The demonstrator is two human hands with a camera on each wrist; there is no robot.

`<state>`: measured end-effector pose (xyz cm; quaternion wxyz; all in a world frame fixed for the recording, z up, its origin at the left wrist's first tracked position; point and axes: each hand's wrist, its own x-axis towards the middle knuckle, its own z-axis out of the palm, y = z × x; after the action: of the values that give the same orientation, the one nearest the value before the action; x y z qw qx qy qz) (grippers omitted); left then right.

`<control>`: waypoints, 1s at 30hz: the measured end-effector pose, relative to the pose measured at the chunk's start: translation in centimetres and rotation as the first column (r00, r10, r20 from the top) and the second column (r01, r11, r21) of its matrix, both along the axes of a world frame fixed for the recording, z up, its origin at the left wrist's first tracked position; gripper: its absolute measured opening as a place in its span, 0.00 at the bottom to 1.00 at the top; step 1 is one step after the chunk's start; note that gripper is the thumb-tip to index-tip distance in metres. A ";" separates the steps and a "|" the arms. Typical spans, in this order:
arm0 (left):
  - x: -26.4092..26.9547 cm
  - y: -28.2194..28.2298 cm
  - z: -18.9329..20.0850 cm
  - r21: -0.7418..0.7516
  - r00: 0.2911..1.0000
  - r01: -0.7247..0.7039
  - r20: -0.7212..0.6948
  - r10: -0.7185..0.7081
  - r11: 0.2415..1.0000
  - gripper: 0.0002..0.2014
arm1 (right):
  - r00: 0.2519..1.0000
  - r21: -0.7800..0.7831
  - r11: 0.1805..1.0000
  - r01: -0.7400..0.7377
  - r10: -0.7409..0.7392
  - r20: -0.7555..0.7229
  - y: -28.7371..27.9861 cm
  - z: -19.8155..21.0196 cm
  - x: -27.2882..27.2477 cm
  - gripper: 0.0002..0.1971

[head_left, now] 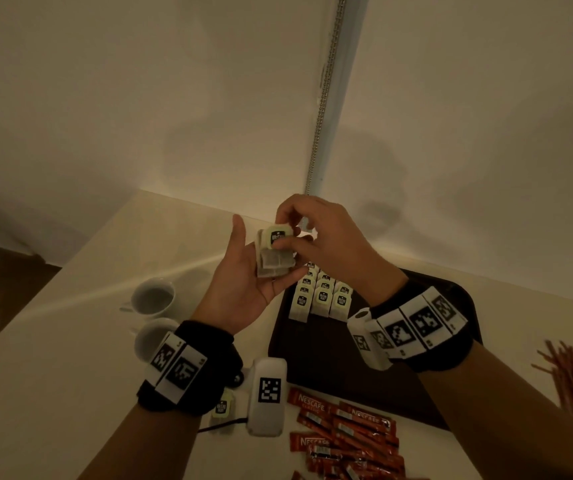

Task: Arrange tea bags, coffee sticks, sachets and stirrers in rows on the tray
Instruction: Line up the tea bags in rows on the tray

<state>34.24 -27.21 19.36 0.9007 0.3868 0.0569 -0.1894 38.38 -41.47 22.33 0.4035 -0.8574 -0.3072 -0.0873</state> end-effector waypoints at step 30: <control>-0.8 -2.8 3.0 -0.262 0.936 -0.324 0.054 0.349 0.909 0.16 | 0.996 0.143 0.989 0.044 -0.031 -0.088 -0.1 8.0 -1.1 0.03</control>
<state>33.48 -30.03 22.39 0.9629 0.2638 0.0535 -0.0173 37.30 -41.53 30.34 0.4759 -0.8343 -0.2664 -0.0801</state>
